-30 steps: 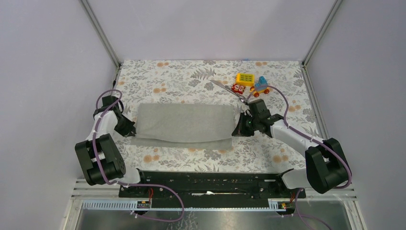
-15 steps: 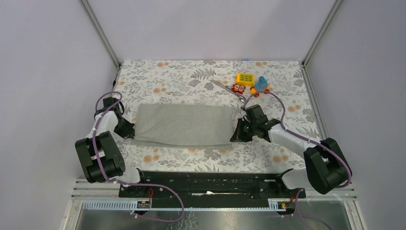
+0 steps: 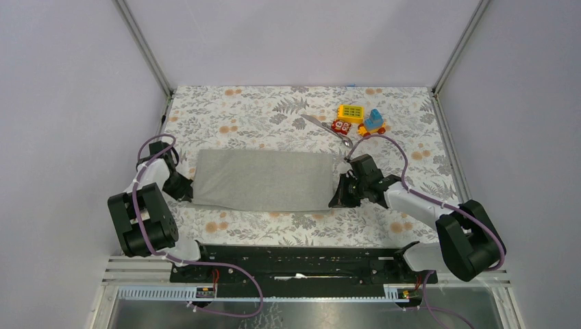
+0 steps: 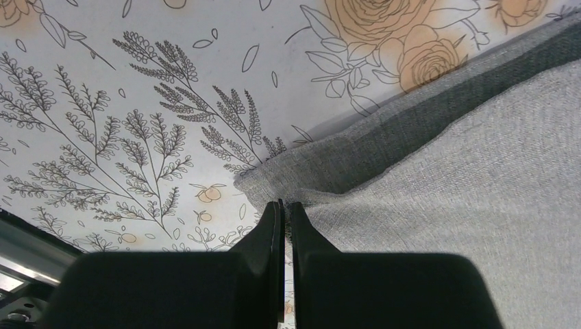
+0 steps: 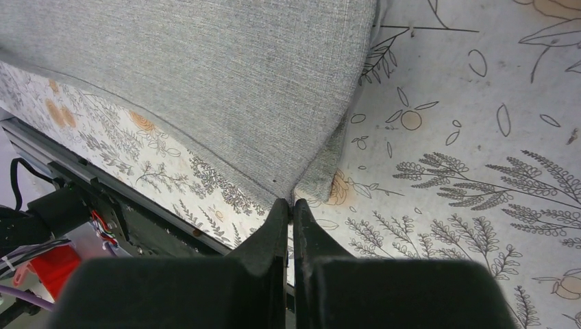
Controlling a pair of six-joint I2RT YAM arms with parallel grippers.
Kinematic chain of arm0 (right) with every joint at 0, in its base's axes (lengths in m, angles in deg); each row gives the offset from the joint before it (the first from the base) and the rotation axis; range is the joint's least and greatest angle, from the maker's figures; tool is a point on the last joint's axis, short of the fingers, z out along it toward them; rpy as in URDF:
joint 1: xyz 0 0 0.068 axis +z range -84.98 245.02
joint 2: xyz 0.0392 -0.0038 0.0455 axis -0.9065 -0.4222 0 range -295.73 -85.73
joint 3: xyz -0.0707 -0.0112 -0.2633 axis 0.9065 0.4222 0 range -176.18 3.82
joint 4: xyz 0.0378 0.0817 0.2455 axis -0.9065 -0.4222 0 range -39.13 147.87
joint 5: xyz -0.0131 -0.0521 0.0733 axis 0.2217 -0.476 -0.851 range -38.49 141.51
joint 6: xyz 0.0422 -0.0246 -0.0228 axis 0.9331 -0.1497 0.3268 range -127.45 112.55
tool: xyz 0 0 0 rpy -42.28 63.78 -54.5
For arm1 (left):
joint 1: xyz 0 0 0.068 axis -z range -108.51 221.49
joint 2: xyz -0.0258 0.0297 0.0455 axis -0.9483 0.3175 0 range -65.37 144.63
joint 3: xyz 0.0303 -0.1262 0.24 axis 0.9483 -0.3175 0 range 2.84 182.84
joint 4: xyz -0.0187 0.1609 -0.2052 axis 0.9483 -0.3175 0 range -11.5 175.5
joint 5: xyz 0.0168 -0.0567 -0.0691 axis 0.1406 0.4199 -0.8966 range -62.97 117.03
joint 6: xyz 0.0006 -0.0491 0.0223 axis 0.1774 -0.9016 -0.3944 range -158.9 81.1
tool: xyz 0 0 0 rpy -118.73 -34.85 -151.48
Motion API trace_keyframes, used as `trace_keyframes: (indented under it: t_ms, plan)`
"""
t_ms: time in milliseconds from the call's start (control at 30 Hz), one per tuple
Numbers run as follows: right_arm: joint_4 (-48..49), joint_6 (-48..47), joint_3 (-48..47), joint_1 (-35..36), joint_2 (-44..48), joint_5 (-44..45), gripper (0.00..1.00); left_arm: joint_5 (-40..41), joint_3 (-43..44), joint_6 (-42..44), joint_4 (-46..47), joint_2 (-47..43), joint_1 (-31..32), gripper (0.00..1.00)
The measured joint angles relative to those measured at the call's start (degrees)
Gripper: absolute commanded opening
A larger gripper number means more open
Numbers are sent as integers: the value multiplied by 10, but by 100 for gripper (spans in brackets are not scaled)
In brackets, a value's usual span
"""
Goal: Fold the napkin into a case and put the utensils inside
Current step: Fold and flatten the napkin at the center of the board.
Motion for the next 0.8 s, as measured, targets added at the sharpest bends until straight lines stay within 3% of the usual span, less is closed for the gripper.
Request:
trace_keyframes:
  t_ms: [800]
  plan:
    - [17,17,13,16,-8,1,0,14,-2,-5,5,20,-1,0]
